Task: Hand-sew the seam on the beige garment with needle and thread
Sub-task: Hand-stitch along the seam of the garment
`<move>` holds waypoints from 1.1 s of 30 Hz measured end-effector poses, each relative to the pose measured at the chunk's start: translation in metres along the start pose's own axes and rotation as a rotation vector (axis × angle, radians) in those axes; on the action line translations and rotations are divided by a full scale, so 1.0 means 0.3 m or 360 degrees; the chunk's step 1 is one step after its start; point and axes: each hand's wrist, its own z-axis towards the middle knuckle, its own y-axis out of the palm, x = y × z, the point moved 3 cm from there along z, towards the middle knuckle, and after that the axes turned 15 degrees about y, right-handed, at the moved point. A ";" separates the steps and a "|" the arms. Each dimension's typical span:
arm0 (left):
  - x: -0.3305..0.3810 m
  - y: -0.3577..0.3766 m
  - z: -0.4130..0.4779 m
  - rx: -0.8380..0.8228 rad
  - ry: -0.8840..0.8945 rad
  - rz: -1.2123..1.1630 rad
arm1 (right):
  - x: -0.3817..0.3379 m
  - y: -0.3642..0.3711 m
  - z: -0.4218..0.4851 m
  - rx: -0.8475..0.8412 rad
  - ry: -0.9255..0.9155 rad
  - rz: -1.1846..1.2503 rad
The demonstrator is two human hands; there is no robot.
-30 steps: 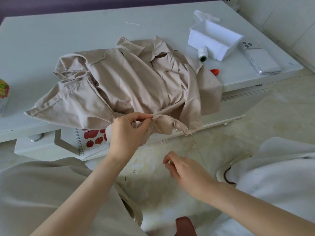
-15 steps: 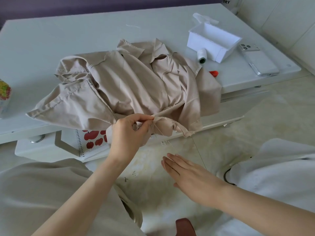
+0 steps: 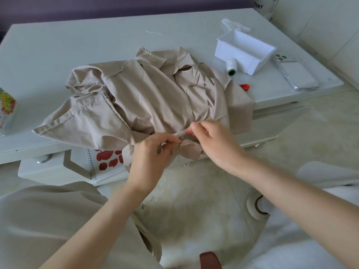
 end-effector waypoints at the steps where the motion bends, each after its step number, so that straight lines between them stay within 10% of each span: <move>1: 0.006 -0.001 -0.001 -0.0005 0.0059 0.0035 | -0.003 0.007 0.008 -0.0186 0.0101 0.0113; 13: -0.016 0.005 -0.003 -0.0017 0.0315 0.0116 | -0.004 0.027 0.003 -0.0587 0.0245 0.0444; 33: 0.033 0.004 0.001 -0.0193 -0.0032 -0.0474 | 0.004 0.008 0.001 -0.0879 -0.0076 0.0431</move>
